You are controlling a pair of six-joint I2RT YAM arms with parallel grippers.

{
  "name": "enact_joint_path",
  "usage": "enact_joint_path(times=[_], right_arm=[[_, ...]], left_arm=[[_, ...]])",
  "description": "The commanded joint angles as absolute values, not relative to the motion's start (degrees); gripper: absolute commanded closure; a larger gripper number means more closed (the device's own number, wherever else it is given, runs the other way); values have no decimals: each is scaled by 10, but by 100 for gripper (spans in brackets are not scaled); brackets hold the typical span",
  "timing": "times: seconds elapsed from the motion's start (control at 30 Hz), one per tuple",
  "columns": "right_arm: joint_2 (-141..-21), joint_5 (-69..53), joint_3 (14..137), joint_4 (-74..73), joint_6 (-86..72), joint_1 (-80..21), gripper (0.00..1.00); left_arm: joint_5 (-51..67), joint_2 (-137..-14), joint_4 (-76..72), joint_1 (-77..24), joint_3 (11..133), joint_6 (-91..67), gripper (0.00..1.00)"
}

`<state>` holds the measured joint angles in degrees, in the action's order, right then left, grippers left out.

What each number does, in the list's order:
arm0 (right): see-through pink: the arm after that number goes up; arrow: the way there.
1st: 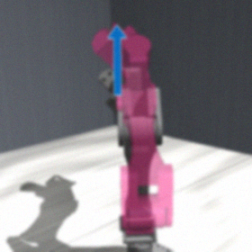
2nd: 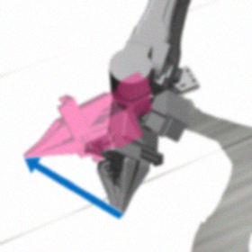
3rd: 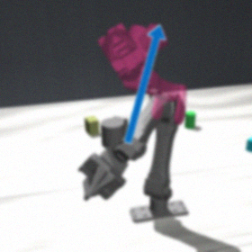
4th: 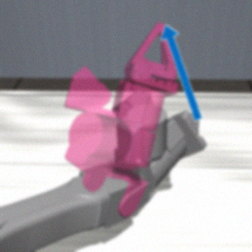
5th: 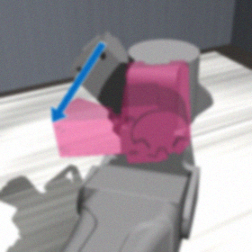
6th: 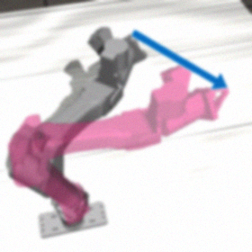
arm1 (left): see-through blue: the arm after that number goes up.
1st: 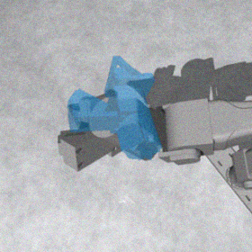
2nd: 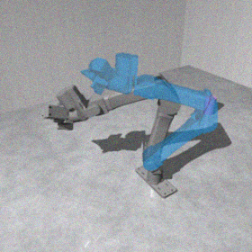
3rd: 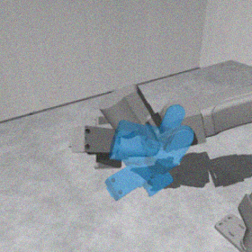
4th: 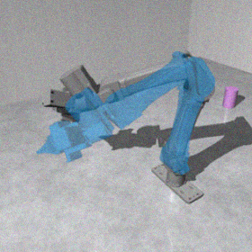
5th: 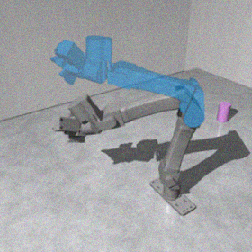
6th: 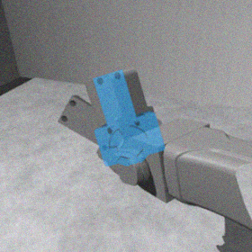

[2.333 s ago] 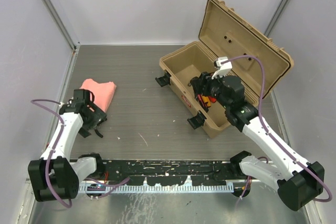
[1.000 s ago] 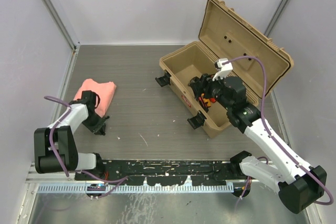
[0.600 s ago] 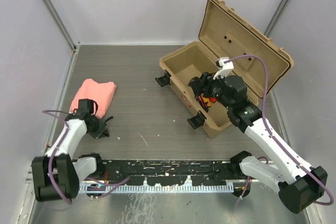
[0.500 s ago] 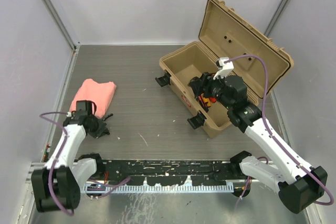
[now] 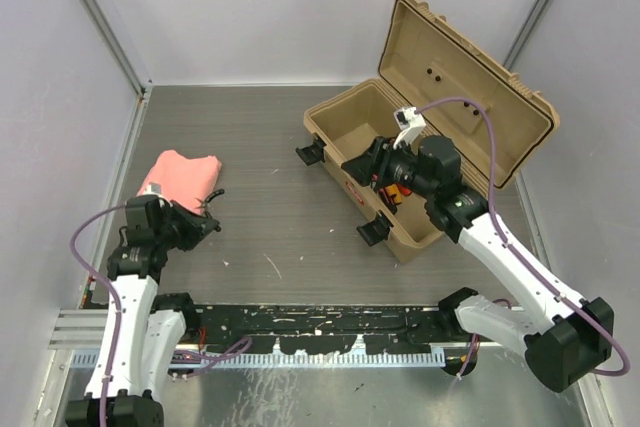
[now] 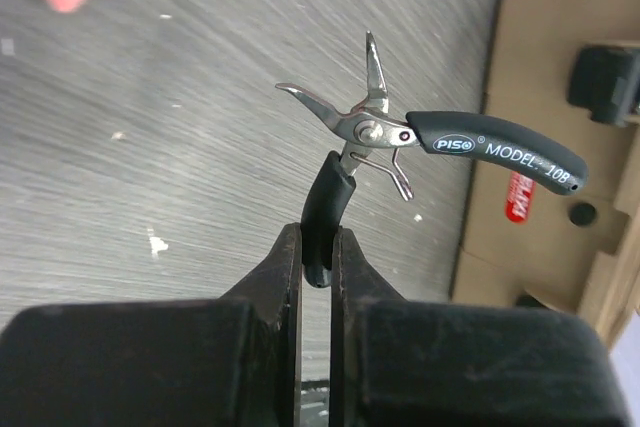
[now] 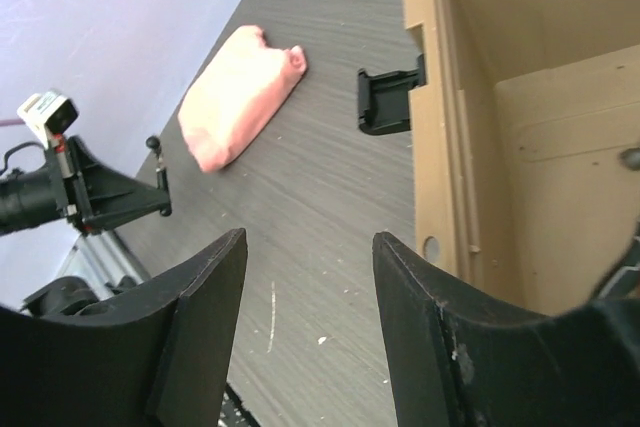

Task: Pack the tool kit
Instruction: Pick up the pliers at the center of the board, then place the pliers in the toolbox.

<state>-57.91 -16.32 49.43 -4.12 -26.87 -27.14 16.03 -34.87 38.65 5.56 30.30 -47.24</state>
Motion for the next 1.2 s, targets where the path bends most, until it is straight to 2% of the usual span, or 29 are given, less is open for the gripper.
enact_joint_path(times=[0.0,0.13,0.4,0.53,0.77,1.17], right_arm=[[-598,-234,534,3,-308,-271,41],[-616,-249,539,5,-326,-277,43],[-664,-280,576,-20,-338,-296,41],[-693,-268,607,-58,-317,-324,42],[-745,-228,653,-117,-276,-394,41],[-801,-269,698,-156,-252,-454,43]], left_arm=[[265,-380,316,33,366,-433,100],[253,-405,310,-35,392,-402,100],[154,-465,285,-242,435,-372,100],[123,-481,286,-301,450,-352,100],[85,-488,287,-363,473,-318,100],[17,-498,301,-421,491,-308,100]])
